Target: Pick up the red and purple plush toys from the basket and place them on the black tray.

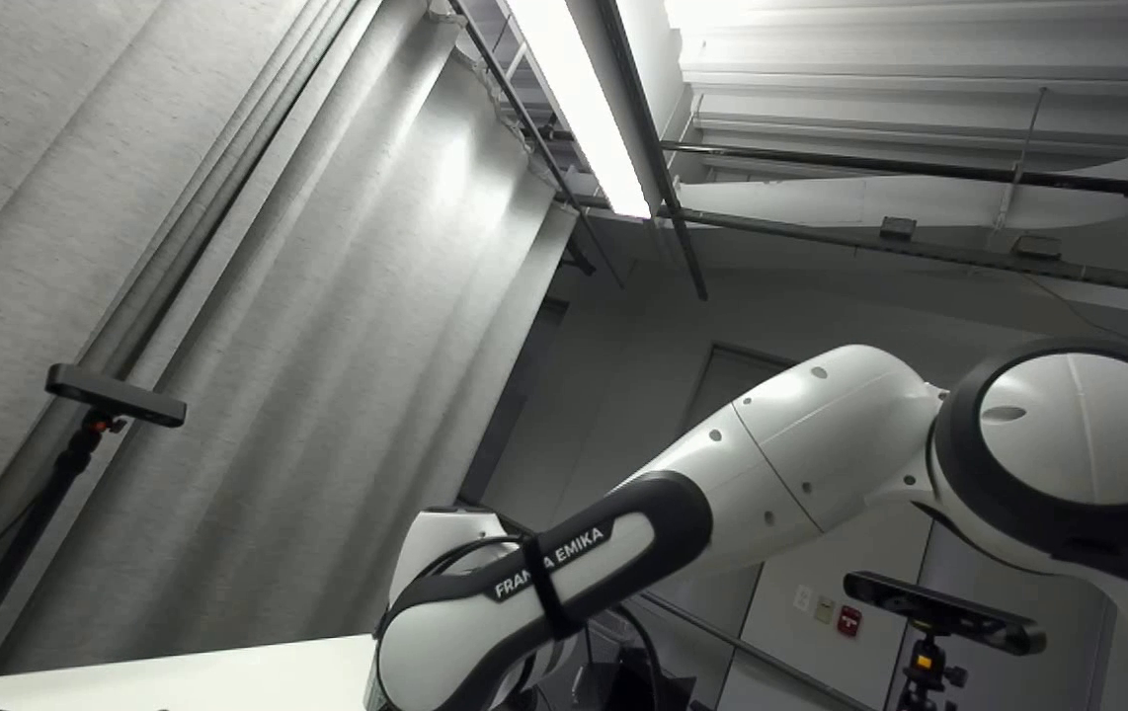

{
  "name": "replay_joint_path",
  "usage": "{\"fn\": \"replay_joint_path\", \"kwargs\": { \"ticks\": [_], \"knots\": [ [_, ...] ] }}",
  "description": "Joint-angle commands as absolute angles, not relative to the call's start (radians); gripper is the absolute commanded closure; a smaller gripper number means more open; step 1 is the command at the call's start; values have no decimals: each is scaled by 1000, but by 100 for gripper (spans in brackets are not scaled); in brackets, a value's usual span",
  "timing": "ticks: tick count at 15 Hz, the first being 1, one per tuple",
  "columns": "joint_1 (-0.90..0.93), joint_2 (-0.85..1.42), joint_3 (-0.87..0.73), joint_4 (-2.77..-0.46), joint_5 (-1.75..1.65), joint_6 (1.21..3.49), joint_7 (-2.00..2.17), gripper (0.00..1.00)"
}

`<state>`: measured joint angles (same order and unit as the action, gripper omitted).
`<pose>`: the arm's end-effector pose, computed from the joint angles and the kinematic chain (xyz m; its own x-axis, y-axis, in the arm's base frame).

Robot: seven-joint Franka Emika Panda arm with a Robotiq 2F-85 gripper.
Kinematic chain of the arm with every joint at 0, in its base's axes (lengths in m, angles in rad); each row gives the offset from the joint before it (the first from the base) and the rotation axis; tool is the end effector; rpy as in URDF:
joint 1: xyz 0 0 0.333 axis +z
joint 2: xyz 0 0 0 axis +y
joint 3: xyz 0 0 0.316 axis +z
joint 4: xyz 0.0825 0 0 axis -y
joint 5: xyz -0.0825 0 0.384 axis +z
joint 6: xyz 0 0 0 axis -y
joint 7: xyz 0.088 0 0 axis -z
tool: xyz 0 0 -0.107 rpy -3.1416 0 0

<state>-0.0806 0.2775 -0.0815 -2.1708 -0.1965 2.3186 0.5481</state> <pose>0.5408 -0.0922 0.2550 0.8414 -0.5388 -0.0428 -0.5214 -0.8300 0.1981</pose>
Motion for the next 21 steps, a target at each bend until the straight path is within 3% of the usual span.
{"fn": "replay_joint_path", "kwargs": {
  "ticks": [1, 17, 21],
  "knots": [
    [-57, 326, -125, -2140, -159, 2348, 602, 0],
    [-37, 469, -163, -2016, -66, 2379, 745, 1],
    [-38, 498, -173, -1990, -72, 2376, 744, 36]
  ]
}}
